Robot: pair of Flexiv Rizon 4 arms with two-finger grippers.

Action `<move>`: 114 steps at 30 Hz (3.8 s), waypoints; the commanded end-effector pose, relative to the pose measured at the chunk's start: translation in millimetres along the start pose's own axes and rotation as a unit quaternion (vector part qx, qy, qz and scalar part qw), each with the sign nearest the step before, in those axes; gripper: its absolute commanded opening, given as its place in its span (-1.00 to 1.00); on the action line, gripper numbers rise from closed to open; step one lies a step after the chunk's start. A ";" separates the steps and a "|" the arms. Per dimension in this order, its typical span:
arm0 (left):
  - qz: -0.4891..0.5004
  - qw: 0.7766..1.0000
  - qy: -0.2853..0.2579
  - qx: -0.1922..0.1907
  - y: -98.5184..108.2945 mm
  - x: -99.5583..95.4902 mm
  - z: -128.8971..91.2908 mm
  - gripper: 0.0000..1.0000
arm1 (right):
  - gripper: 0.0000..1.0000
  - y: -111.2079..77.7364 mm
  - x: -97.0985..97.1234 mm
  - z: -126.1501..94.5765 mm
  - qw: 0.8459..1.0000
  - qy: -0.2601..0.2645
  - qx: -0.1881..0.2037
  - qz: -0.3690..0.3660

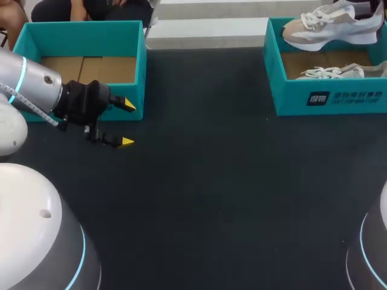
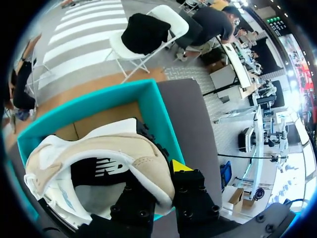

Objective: Take the shoe out of the shoebox, open the shoe tongue, remove and reinsert the insole, then place the shoe into the shoebox

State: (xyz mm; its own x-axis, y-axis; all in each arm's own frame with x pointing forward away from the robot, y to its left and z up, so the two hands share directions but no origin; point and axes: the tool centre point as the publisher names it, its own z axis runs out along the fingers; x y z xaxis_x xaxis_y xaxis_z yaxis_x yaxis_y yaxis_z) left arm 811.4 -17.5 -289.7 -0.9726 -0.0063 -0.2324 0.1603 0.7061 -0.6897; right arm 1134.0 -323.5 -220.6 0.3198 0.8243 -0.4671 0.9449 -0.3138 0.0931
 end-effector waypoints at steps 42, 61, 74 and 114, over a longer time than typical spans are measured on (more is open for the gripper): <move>0.000 1.000 0.000 -0.002 -0.4 0.7 0.2 1.00 | -1.00 27.9 61.5 111.4 0.999 0.012 0.044 -0.023; 0.000 1.000 0.000 -0.002 -0.4 0.7 0.2 1.00 | -0.13 16.1 54.4 79.2 0.999 0.030 0.027 -0.007; 0.000 1.000 0.000 -0.002 -0.4 0.7 0.2 1.00 | 0.33 -37.3 38.4 0.4 0.997 0.069 -0.018 -0.007; -0.594 0.732 -0.297 -0.153 12.0 -50.0 -55.4 1.00 | 1.00 -174.0 54.2 -44.3 0.975 0.179 0.053 -0.119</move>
State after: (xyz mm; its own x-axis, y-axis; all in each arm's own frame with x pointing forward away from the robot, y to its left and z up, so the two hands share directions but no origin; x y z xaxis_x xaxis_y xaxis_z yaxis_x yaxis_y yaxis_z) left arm 849.1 18.5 -252.8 -0.9006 -0.4240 -0.0960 -0.2705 0.7194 -0.6398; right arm 999.8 -200.0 -220.2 0.1132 0.9821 -0.1507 0.9752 -0.1388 -0.1725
